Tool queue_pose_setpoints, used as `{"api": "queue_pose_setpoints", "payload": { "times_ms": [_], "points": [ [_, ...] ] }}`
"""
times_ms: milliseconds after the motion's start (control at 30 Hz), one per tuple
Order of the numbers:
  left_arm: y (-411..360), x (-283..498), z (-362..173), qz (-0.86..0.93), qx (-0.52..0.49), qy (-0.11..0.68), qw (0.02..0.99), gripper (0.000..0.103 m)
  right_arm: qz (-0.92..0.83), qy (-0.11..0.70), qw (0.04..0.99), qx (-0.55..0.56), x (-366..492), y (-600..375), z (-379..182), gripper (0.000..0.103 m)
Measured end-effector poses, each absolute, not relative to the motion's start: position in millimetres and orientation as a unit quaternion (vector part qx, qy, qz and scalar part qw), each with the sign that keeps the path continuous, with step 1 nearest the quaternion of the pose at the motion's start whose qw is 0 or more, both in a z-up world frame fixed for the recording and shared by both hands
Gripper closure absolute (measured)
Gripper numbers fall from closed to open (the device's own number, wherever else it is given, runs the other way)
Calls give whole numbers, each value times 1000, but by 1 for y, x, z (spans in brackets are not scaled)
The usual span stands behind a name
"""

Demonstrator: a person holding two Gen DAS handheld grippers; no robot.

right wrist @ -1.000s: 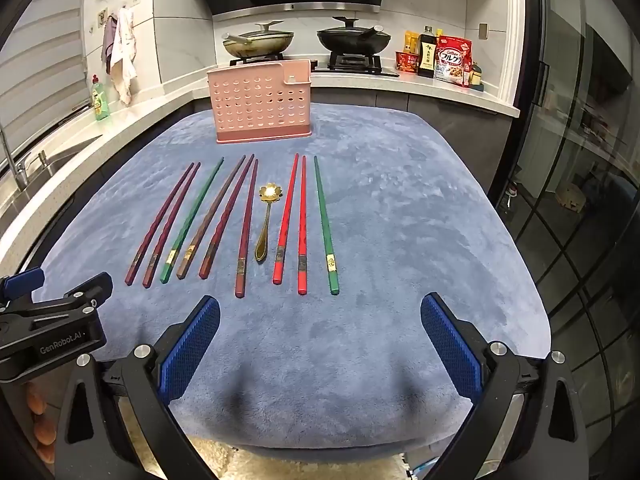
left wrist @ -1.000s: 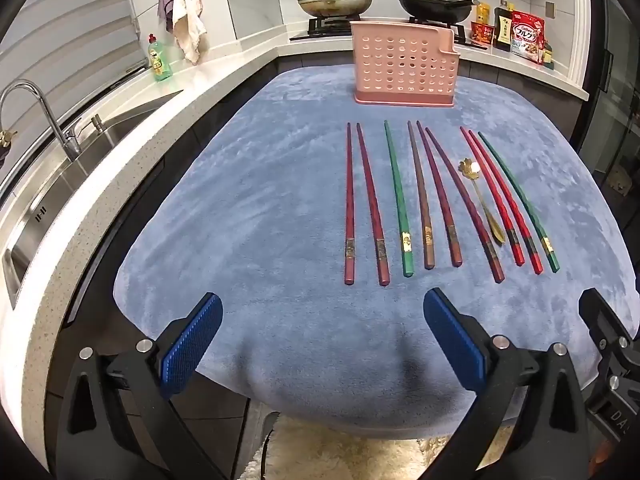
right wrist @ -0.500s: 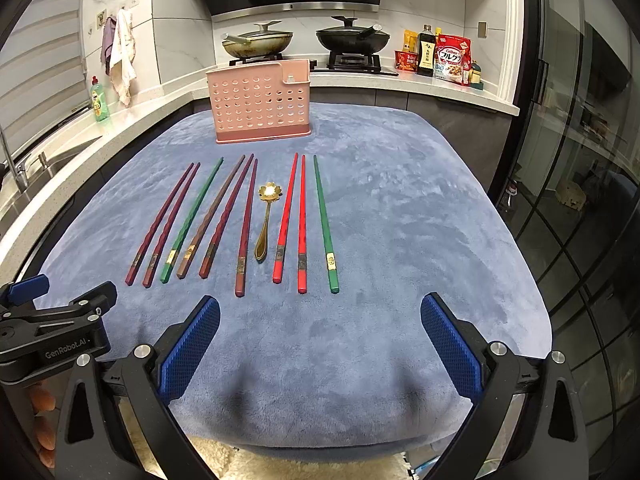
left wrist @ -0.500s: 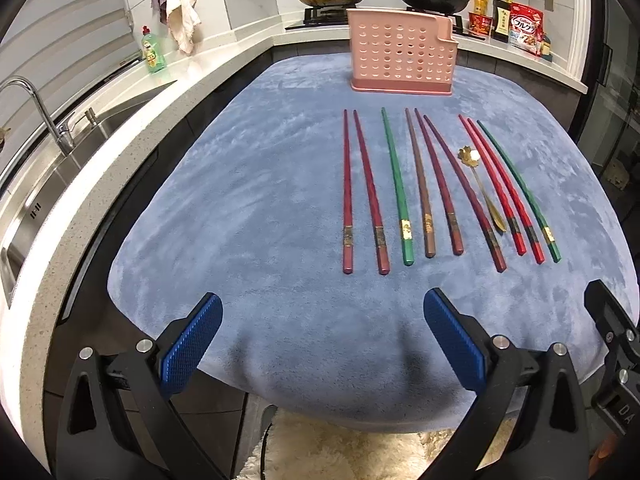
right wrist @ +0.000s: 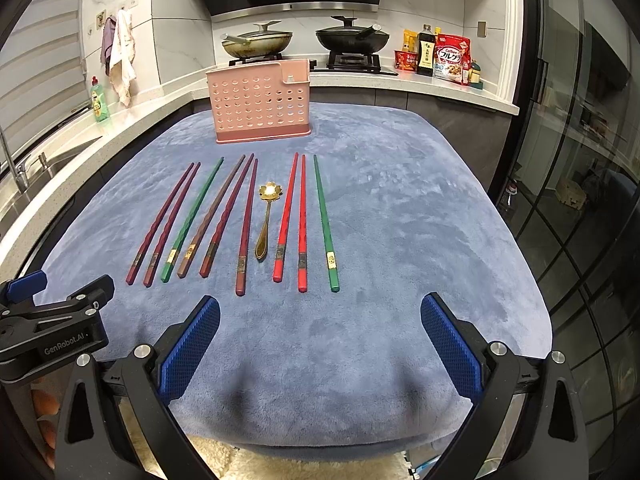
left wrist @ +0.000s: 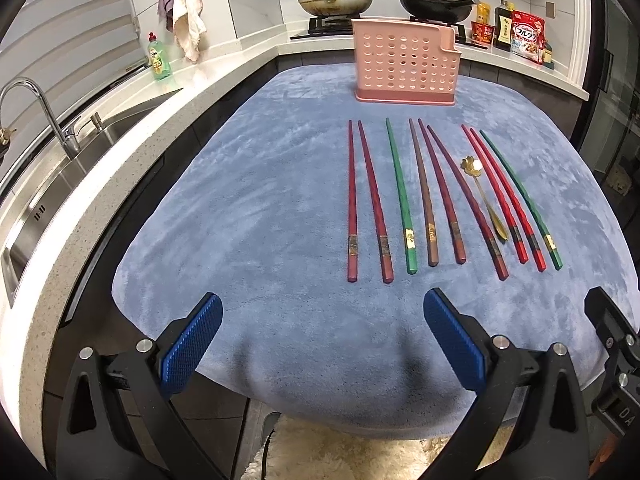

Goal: Organize utensils

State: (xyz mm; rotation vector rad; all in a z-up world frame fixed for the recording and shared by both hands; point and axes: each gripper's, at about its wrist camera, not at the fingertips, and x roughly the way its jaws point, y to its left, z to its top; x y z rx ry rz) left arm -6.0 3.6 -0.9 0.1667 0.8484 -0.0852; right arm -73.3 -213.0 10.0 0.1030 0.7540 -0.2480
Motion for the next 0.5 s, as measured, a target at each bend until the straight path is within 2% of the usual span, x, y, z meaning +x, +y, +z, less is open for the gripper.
{"api": "queue_pose_setpoints", "payload": {
  "times_ms": [500],
  "points": [
    [2, -3, -5, -53, 81, 429, 898, 7, -121, 367, 921, 51, -75, -212, 11, 7]
  ]
}}
